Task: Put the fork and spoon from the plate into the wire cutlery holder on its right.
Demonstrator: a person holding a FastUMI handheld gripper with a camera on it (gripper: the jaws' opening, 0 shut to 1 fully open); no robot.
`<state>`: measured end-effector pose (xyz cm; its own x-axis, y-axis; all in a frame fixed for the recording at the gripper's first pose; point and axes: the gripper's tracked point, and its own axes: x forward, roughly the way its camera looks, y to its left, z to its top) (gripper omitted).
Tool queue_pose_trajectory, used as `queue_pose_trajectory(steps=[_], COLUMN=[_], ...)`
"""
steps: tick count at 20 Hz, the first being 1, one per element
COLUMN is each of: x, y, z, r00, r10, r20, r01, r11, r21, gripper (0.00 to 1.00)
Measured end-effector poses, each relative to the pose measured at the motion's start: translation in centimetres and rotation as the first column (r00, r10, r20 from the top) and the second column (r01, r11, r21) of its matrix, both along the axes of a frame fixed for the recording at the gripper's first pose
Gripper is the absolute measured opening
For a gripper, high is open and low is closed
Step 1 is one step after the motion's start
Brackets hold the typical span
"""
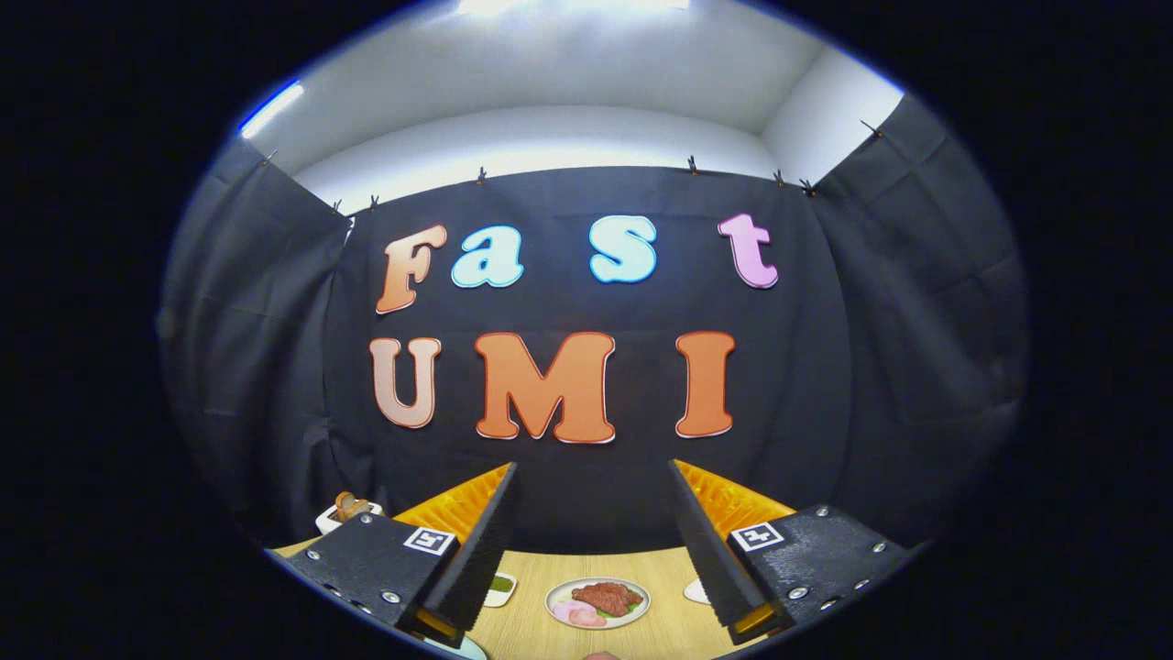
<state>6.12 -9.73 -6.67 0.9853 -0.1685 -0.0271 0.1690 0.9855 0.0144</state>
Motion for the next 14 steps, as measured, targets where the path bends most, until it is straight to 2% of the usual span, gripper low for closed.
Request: queue_pose_trajectory(steps=[4,14], x=[0.3,1.3], y=[0.9,1.8], z=[1.1,1.3], r00=[0.999,0.997], r10=[0.026,0.041], r20=[0.047,0.061], r01=[-0.026,-0.042], r11=[1.0,0.999], r21=[-0.007,0.013], gripper=[0.95,0.96])
